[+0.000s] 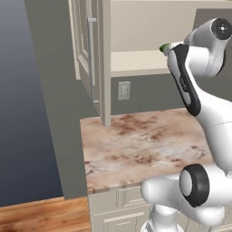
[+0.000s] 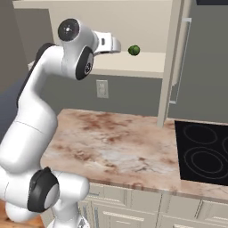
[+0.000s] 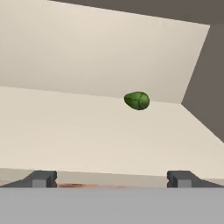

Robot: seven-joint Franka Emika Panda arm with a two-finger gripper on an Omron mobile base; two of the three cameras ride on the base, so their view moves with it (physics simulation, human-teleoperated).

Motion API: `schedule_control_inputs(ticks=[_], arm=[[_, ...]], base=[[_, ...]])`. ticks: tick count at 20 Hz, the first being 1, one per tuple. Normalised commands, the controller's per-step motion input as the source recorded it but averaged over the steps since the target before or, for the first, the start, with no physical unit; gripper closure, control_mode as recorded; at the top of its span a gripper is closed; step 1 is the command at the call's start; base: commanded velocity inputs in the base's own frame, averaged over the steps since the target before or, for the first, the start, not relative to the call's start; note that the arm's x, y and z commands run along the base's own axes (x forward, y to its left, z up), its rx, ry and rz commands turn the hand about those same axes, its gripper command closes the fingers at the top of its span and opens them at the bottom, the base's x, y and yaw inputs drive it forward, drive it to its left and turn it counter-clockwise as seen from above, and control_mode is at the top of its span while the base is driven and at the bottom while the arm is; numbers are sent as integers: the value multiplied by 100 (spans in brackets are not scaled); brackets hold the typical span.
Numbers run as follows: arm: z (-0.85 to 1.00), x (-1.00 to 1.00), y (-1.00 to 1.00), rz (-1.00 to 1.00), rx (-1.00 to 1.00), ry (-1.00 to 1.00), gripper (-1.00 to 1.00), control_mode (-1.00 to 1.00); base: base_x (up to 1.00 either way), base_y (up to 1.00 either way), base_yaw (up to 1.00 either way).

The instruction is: Pick the avocados from the cabinet and place them in one bowl. Pick the tomato from the sink and place it in the other bowl.

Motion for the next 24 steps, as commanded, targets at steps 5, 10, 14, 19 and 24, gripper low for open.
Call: schedule_control_inputs(ticks=[5, 10, 14, 19, 24], arm=[[0, 40, -16, -3, 0, 0, -100, -100], [0, 39, -23, -7, 0, 5, -100, -100], [0, 35, -22, -7, 0, 6, -100, -100], [0, 18, -4, 0, 1, 0, -100, -100], [-13, 21, -5, 0, 1, -1, -100, -100]], base=[[0, 0, 0], [0, 0, 0], [0, 0, 0], [0, 0, 0], [0, 0, 0]])
